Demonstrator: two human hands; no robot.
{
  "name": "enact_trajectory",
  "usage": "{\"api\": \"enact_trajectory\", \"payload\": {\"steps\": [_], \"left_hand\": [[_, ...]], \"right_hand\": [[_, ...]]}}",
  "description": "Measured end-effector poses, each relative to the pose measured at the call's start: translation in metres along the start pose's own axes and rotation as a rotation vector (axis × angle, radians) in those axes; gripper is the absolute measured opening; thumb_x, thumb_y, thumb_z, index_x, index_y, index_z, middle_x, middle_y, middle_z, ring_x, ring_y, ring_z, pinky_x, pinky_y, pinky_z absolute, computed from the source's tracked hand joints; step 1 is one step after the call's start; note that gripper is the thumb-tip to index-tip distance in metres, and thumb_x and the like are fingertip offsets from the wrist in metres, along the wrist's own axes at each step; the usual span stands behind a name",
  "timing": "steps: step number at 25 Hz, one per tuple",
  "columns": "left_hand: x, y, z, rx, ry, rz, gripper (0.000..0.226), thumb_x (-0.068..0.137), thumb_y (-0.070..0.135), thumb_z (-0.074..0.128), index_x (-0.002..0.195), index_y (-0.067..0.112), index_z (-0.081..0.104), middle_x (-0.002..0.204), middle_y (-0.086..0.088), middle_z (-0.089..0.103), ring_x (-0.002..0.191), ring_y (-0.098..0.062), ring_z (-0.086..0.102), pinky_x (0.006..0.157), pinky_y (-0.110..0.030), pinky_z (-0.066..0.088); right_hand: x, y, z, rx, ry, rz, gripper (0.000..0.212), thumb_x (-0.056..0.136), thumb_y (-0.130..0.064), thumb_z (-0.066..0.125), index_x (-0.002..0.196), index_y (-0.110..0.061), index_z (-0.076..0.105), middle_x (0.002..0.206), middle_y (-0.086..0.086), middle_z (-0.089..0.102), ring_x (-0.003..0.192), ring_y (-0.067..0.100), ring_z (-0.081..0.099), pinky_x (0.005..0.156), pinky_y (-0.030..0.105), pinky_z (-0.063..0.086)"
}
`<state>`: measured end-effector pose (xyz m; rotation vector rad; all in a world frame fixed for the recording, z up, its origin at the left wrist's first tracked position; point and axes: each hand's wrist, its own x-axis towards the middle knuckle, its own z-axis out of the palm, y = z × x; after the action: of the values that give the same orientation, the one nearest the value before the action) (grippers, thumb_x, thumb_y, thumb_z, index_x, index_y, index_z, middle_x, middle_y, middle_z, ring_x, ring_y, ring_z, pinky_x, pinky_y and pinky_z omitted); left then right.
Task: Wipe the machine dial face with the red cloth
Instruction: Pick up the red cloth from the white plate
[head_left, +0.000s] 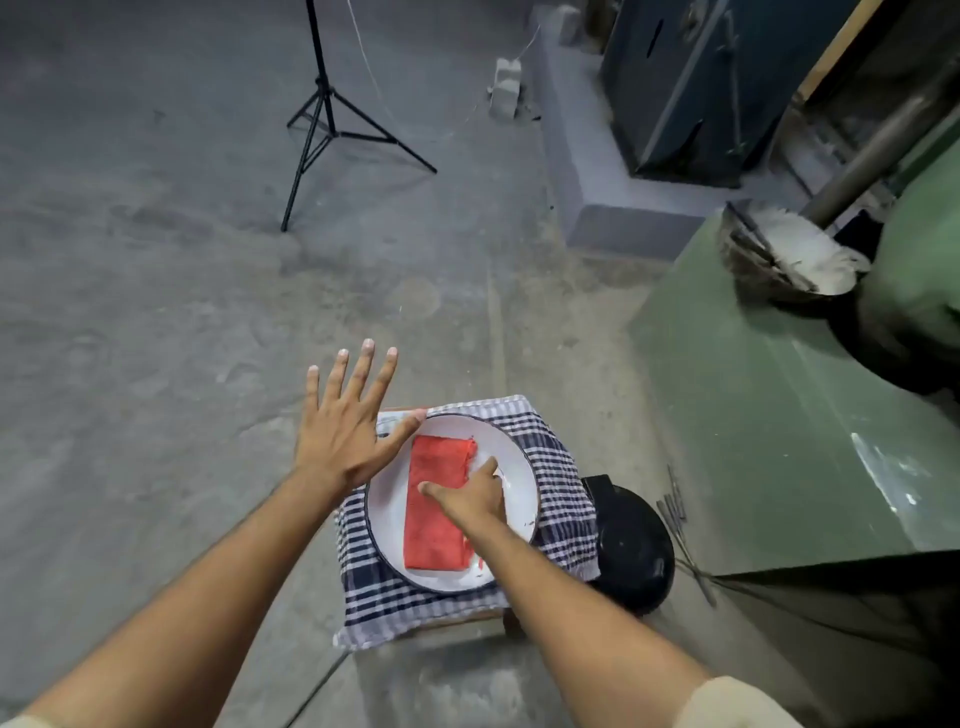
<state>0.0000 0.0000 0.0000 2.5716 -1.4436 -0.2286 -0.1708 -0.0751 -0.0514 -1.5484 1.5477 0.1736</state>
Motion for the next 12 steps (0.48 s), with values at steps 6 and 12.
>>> {"api": "enact_trajectory", "payload": {"steps": [6,12], "left_hand": [[0.003,-0.013,0.042,0.024,-0.008,-0.021,0.096,0.089,0.089,0.008,0.171,0.042,-0.006,0.181,0.008,-0.010,0.169,-0.026,-0.002,0.134,-0.054,-0.008],[0.005,-0.015,0.043,0.006,-0.047,-0.050,0.099,0.086,0.089,0.004,0.172,0.041,-0.002,0.182,0.006,-0.008,0.169,-0.026,-0.002,0.134,-0.055,-0.008]], "right_hand": [[0.027,-0.013,0.055,-0.158,0.165,0.117,0.133,0.070,-0.057,0.095,0.166,-0.012,0.016,0.163,0.011,0.040,0.149,0.032,0.040,0.115,0.050,0.039],[0.044,-0.004,0.047,0.204,0.050,0.212,0.062,0.068,-0.027,0.097,0.116,-0.014,0.062,0.113,0.009,0.076,0.105,0.033,0.073,0.095,0.039,0.058]]}}
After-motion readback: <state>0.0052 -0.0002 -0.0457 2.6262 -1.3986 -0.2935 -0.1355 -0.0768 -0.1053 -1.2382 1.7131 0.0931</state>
